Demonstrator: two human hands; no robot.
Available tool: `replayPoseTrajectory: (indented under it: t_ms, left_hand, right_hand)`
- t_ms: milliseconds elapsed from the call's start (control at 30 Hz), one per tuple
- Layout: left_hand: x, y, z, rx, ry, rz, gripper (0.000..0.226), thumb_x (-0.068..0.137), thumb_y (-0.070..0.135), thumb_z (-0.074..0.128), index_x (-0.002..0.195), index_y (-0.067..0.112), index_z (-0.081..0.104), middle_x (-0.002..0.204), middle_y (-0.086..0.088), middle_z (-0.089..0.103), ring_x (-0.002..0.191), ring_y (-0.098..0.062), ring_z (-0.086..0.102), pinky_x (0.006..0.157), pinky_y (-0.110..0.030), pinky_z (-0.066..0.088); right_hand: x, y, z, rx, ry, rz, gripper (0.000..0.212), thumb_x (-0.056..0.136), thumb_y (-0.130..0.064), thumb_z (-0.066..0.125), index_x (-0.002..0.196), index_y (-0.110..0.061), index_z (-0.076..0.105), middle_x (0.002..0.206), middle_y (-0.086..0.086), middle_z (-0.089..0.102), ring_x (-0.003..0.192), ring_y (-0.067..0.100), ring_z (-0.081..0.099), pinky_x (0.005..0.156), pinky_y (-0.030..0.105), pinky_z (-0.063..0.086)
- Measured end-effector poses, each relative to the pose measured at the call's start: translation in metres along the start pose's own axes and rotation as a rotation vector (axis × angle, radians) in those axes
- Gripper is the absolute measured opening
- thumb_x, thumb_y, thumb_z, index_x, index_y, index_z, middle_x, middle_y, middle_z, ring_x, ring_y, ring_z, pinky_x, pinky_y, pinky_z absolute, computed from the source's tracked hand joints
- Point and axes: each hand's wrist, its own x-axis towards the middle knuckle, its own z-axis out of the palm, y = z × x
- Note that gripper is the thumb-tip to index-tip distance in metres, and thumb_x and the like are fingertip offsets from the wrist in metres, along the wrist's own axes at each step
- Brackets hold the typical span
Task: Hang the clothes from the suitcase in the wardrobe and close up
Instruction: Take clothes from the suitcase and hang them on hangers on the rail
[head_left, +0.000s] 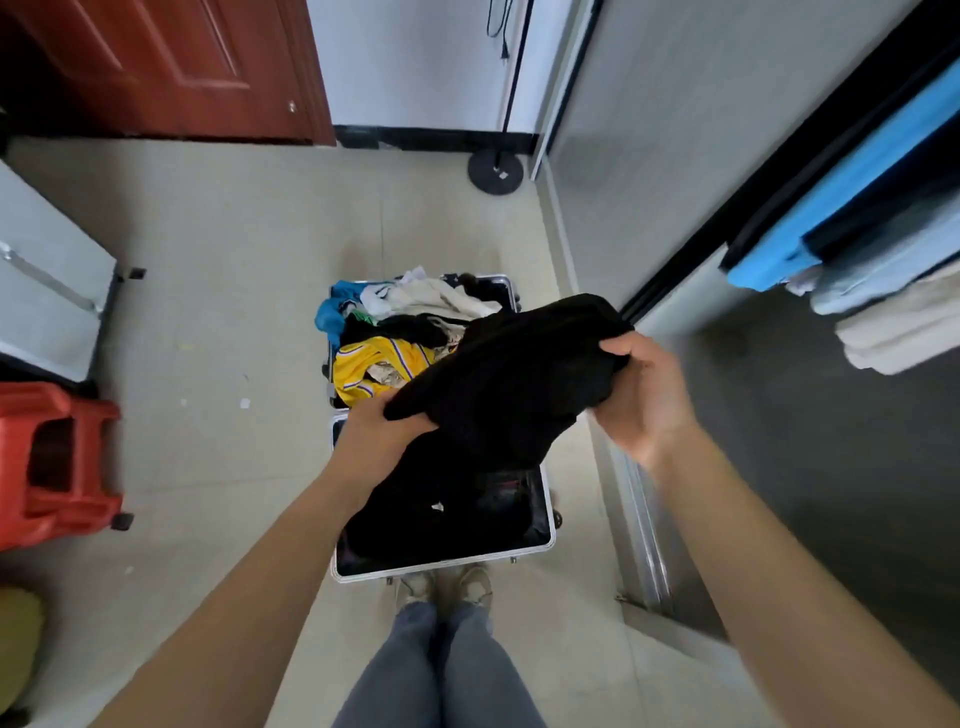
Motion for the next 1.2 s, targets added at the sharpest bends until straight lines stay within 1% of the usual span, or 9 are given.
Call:
replayPoseTrajectory:
  t_ms: [133,300,433,600,767,933,1067,1133,1200]
  left_hand:
    - [-0.037,0.077,-0.012,-0.113,-0.02,0.11,0.008,0.085,0.012,0.065,0.092,0.011,0.069,0.067,0.006,0.07,0.064,-0.01,0.067,0.059,-0.021,0.052]
    - [-0.063,0.156,-0.009,-0.081,-0.005,0.232,0.025,0.084,0.03,0.071,0.099,0.01,0.072,0.09,-0.004,0.075,0.084,-0.019,0.072,0.072,-0.03,0.056]
    - [-0.077,0.208,0.008,0.003,-0.015,0.395,0.023,0.083,0.039,0.071,0.089,0.016,0.073,0.085,0.003,0.075,0.08,-0.013,0.071,0.067,-0.024,0.053]
    - [-0.081,0.255,0.032,0.252,0.047,0.6,0.018,0.084,0.037,0.071,0.081,0.019,0.069,0.076,0.009,0.067,0.068,-0.002,0.061,0.058,-0.014,0.045]
    - [-0.078,0.296,0.061,0.243,0.186,0.731,0.01,0.082,0.016,0.072,0.083,0.012,0.063,0.077,-0.002,0.063,0.069,-0.016,0.059,0.063,-0.03,0.047]
    - [-0.078,0.319,0.102,-0.122,0.15,0.644,0.007,0.088,0.017,0.061,0.083,0.022,0.061,0.075,0.002,0.06,0.064,-0.016,0.055,0.044,-0.021,0.045]
    - [-0.082,0.322,0.133,-0.139,0.054,0.647,0.01,0.088,0.019,0.06,0.089,0.027,0.067,0.088,0.004,0.07,0.082,-0.016,0.065,0.063,-0.029,0.054]
    - [-0.083,0.317,0.142,-0.114,-0.079,0.636,0.017,0.083,0.011,0.062,0.094,0.021,0.069,0.095,-0.002,0.073,0.09,-0.021,0.069,0.078,-0.032,0.054]
    - [-0.082,0.309,0.151,-0.002,-0.267,0.595,0.03,0.07,0.011,0.066,0.1,0.015,0.07,0.098,-0.008,0.074,0.094,-0.027,0.069,0.084,-0.033,0.054]
  right_hand:
    - [-0.043,-0.055,0.009,-0.334,-0.015,-0.131,0.021,0.085,-0.013,0.064,0.104,-0.02,0.067,0.091,-0.001,0.069,0.082,0.019,0.062,0.066,0.029,0.05]
    - [-0.076,-0.113,0.013,-0.603,0.137,-0.413,0.019,0.088,-0.023,0.071,0.106,-0.021,0.067,0.099,-0.002,0.071,0.092,0.017,0.067,0.082,0.036,0.054]
    - [-0.102,-0.162,0.007,-0.51,0.224,-0.628,0.008,0.092,-0.016,0.065,0.095,-0.024,0.067,0.084,-0.011,0.069,0.072,0.001,0.065,0.066,0.021,0.052]
    - [-0.122,-0.213,-0.02,-0.428,0.371,-0.806,0.02,0.087,-0.024,0.071,0.1,-0.009,0.065,0.086,-0.001,0.067,0.079,0.012,0.063,0.073,0.034,0.056]
    - [-0.144,-0.251,-0.058,-0.504,0.267,-0.93,0.027,0.081,-0.017,0.079,0.097,-0.007,0.059,0.084,-0.003,0.067,0.074,0.003,0.064,0.071,0.021,0.053]
    - [-0.15,-0.276,-0.109,-1.088,0.009,-0.637,0.031,0.074,-0.007,0.083,0.102,-0.006,0.069,0.097,0.003,0.074,0.093,0.013,0.07,0.083,0.023,0.054]
    - [-0.128,-0.29,-0.142,-1.6,0.488,-0.584,0.019,0.092,-0.029,0.062,0.082,-0.015,0.069,0.084,0.008,0.068,0.087,0.029,0.064,0.073,0.036,0.05]
    - [-0.123,-0.289,-0.151,-1.372,0.622,-0.573,0.03,0.098,-0.031,0.048,0.074,-0.017,0.06,0.083,0.01,0.063,0.084,0.032,0.061,0.069,0.035,0.046]
    - [-0.121,-0.29,-0.155,-0.859,0.466,-0.423,0.033,0.101,-0.036,0.037,0.093,-0.015,0.061,0.099,0.014,0.064,0.089,0.032,0.065,0.072,0.041,0.054]
